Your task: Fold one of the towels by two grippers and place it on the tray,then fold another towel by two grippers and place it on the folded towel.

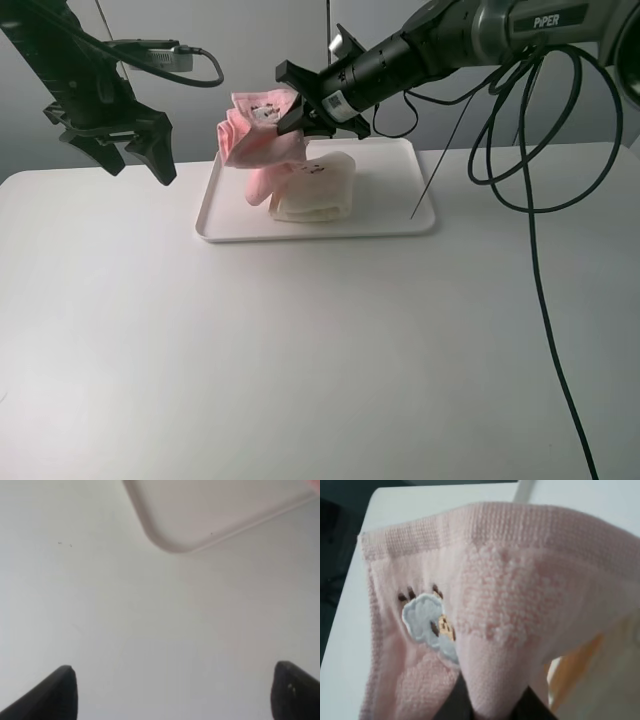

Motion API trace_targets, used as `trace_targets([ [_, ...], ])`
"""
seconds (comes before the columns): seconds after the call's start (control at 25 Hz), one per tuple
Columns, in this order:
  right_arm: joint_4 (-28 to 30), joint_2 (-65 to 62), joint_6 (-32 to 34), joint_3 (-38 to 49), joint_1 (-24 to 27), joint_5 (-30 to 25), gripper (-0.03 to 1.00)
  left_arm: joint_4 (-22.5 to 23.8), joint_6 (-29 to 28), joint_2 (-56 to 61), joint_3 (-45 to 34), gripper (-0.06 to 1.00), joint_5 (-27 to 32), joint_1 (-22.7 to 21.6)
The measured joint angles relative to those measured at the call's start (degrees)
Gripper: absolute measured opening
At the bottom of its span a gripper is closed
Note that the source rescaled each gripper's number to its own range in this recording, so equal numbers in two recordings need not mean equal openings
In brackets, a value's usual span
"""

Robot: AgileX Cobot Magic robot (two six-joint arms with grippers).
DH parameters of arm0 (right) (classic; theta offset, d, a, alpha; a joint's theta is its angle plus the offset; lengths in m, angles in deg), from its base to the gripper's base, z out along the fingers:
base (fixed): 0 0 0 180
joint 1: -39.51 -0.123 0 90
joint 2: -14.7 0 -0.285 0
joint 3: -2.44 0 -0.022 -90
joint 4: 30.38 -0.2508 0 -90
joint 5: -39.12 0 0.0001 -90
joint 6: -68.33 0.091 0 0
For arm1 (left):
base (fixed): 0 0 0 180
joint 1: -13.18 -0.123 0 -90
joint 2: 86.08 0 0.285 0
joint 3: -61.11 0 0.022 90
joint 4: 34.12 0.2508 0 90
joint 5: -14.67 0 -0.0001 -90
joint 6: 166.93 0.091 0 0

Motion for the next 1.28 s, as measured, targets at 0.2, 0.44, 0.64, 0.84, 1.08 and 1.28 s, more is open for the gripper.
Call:
trace_targets([
  [0.2, 5.77, 2.32, 2.68, 0.00, 1.40, 0.19, 0.08, 0.00, 0.00, 0.00, 0.00, 0.99, 0.12, 0.00],
  [0.44, 12.24, 2.98, 5.34, 0.00, 1.40, 5.23, 0.14, 0.00, 0.00, 0.00, 0.00, 0.99, 0.54, 0.00],
  [0.64, 13.83, 2.98, 5.45, 0.00, 1.42, 6.68, 0.87, 0.00, 0.00, 0.00, 0.00, 0.99, 0.83, 0.00],
  [0.84, 14.98, 2.98, 5.99, 0.00, 1.42, 2.63, 1.00, 0.00, 0.00, 0.00, 0.00, 0.99, 1.05, 0.00],
  [1.08, 30.90, -5.26, 12.80, 0.00, 1.52, -0.90, 1.00, 1.74, 0.00, 2.71, 0.00, 0.99, 1.05, -0.16],
  [1.28, 49.70, -19.38, 19.71, 3.90, 1.64, -3.22, 1.00, 1.37, -0.81, 10.66, -1.40, 0.99, -1.11, -4.28],
])
